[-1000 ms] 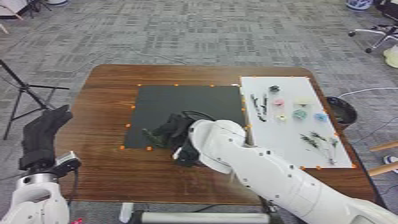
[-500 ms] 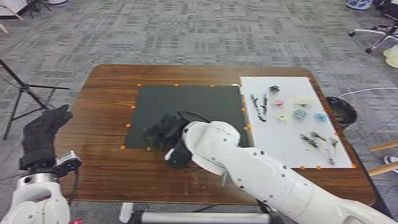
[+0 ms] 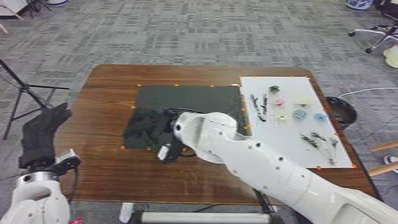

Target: Arrange flowers

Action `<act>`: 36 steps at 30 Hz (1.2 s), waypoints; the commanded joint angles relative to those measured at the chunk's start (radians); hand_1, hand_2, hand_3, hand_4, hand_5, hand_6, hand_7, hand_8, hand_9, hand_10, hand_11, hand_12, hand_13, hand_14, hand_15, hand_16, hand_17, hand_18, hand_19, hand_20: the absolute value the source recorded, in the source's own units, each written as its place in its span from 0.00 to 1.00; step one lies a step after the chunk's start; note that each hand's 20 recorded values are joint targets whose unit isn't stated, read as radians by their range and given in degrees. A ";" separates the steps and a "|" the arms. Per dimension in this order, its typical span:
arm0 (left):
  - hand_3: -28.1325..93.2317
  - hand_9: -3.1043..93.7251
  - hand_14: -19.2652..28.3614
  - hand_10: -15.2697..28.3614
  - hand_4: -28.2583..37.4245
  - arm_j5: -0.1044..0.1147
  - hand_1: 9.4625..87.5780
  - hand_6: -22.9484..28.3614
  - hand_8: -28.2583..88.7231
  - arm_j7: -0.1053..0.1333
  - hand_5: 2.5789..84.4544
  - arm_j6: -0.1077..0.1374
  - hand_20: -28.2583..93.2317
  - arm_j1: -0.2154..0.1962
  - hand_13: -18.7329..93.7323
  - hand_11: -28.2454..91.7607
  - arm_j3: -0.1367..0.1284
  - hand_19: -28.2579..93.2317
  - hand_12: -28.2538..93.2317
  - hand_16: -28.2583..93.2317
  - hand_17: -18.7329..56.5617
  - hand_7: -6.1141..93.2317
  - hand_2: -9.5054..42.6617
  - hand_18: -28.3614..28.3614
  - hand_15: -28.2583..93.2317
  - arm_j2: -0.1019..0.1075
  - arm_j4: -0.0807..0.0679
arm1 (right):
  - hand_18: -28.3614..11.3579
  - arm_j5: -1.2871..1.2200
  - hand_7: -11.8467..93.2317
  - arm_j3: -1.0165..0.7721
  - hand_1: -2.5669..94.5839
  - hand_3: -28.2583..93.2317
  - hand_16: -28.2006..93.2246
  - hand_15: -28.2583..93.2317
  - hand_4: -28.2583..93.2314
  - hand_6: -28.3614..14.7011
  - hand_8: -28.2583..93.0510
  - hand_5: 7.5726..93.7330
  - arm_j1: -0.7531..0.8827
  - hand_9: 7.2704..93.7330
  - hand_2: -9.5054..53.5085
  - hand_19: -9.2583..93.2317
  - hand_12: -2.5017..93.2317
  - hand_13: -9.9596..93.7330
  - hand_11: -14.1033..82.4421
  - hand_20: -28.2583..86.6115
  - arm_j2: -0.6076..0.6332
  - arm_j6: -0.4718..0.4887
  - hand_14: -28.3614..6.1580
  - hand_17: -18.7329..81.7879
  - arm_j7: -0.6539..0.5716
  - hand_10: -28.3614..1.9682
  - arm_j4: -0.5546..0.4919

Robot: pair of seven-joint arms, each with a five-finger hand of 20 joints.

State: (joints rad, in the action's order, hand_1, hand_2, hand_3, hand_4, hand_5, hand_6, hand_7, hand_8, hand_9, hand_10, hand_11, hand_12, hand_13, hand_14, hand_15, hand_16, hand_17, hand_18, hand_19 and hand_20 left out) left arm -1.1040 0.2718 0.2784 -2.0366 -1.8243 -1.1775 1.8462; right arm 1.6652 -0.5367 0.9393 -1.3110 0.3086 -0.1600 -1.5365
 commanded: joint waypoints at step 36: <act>0.78 0.55 0.74 0.69 0.00 0.019 0.11 0.51 0.18 0.021 0.62 -0.013 0.38 0.028 0.49 0.42 -0.004 0.30 0.34 0.24 0.34 0.20 0.34 0.69 0.37 0.000 -0.001 | 0.26 0.650 0.21 -0.097 0.30 0.73 0.47 0.79 0.14 0.60 0.17 0.56 -0.047 0.59 0.42 1.00 0.11 0.97 0.22 0.85 -0.157 0.207 0.71 0.82 0.040 0.54 0.155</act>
State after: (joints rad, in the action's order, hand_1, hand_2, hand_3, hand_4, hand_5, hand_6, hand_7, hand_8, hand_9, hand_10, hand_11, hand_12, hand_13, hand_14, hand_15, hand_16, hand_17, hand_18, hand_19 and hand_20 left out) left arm -1.0878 0.2921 0.2753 -2.0068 -1.8322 -1.1729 1.8430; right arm 2.3570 -0.6322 0.9217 -1.4685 0.5235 -0.0769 -1.3706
